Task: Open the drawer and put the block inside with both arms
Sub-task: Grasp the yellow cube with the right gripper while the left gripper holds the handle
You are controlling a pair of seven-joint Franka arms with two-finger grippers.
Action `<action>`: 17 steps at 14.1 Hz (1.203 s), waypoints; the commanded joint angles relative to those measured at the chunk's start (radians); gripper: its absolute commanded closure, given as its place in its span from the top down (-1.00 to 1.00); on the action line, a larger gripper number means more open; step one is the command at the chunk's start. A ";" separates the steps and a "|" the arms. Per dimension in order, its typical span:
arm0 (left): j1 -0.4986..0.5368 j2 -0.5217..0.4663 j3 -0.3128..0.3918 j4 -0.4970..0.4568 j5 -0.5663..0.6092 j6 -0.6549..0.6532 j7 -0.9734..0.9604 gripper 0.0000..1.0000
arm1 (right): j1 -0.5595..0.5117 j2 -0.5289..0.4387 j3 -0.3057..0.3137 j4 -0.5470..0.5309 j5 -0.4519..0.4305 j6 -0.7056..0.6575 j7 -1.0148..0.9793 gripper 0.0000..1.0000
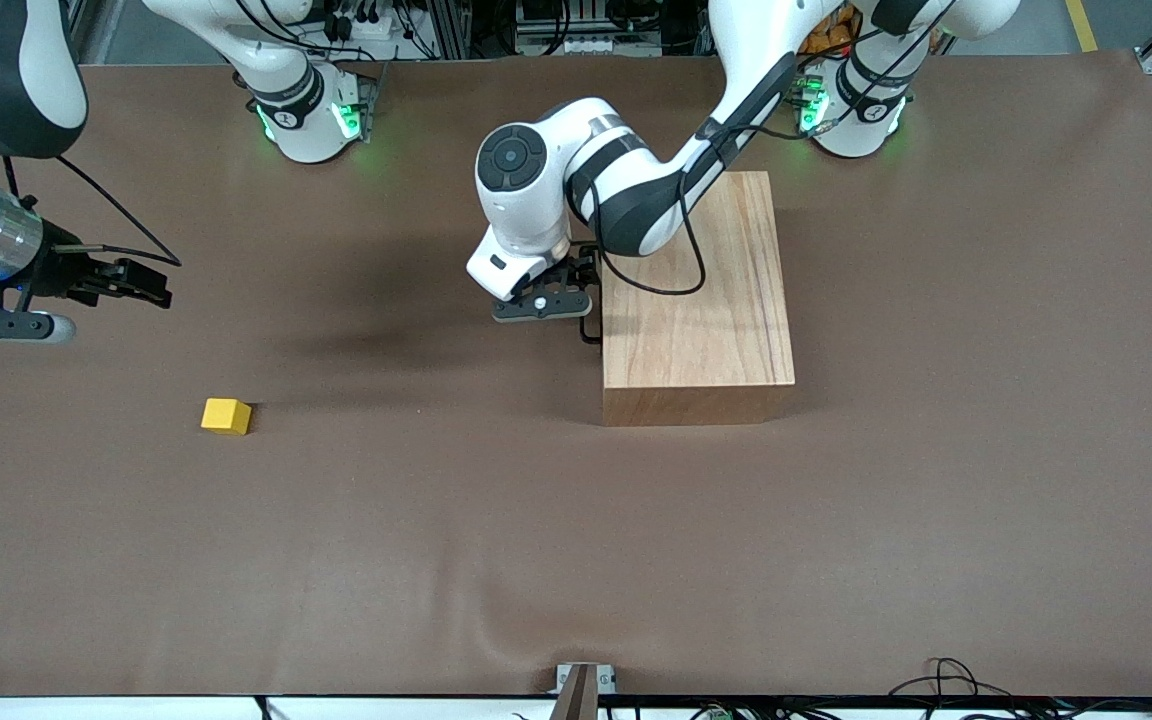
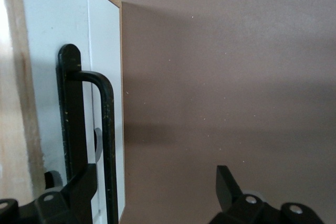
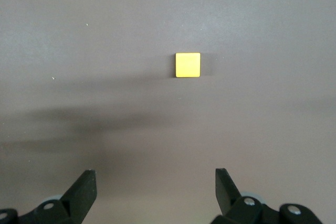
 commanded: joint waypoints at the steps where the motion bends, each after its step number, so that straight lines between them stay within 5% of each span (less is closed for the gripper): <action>1: -0.009 0.015 0.008 0.017 0.029 -0.016 0.023 1.00 | -0.038 0.019 0.012 -0.007 0.000 0.030 -0.038 1.00; 5: -0.012 0.030 0.008 0.009 0.057 -0.016 0.022 1.00 | -0.058 0.040 0.013 -0.110 0.003 0.187 -0.104 1.00; 17: -0.015 0.073 0.006 0.016 0.048 -0.004 0.023 1.00 | -0.071 0.345 0.013 -0.104 0.019 0.487 -0.178 1.00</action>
